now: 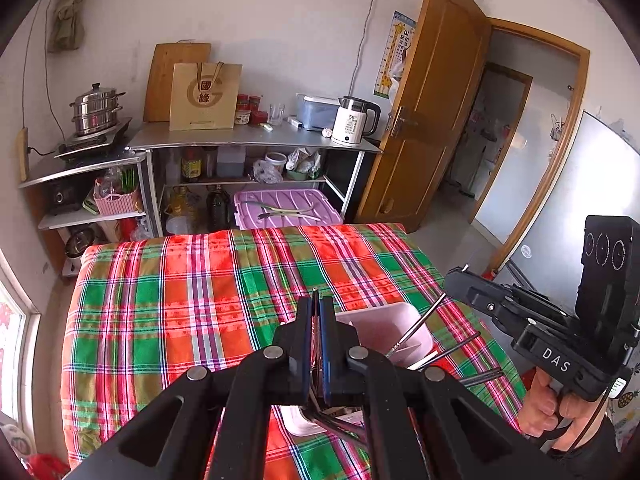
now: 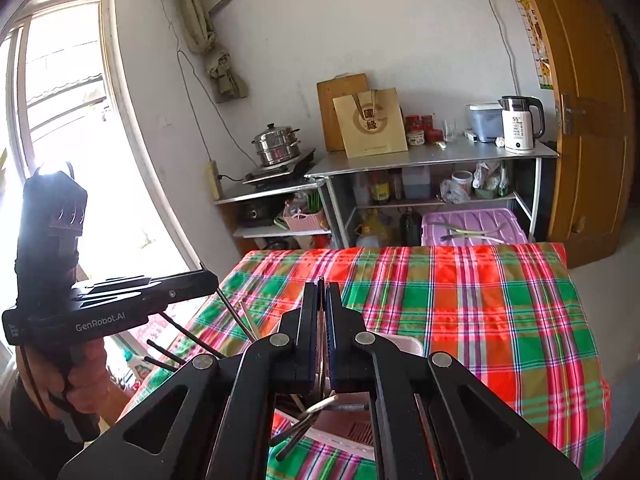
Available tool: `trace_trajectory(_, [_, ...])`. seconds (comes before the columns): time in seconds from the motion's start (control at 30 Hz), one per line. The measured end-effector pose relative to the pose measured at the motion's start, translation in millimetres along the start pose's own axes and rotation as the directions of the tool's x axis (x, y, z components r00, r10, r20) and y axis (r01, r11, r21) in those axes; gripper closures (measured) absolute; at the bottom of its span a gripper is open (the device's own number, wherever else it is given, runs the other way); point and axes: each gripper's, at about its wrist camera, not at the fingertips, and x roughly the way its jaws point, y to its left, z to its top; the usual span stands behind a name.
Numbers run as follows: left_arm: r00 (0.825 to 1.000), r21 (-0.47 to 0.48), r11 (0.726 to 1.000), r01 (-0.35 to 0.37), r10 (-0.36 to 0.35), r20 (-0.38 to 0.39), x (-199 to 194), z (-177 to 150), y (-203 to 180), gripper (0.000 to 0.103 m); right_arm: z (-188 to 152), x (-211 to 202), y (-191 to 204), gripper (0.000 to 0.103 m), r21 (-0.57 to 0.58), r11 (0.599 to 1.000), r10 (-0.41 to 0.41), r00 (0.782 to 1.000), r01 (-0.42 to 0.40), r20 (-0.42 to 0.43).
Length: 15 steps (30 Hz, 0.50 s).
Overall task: Organize utensils
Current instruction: 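Lower both tools and open them to drop the chopsticks into the basket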
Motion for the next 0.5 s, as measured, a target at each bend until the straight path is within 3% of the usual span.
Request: trace_trajectory(0.5, [0.994, 0.018, 1.0, 0.015, -0.013, -0.108, 29.9, -17.8, 4.3, 0.1, -12.7, 24.2, 2.9, 0.099, -0.057, 0.998, -0.032, 0.99, 0.024, -0.14])
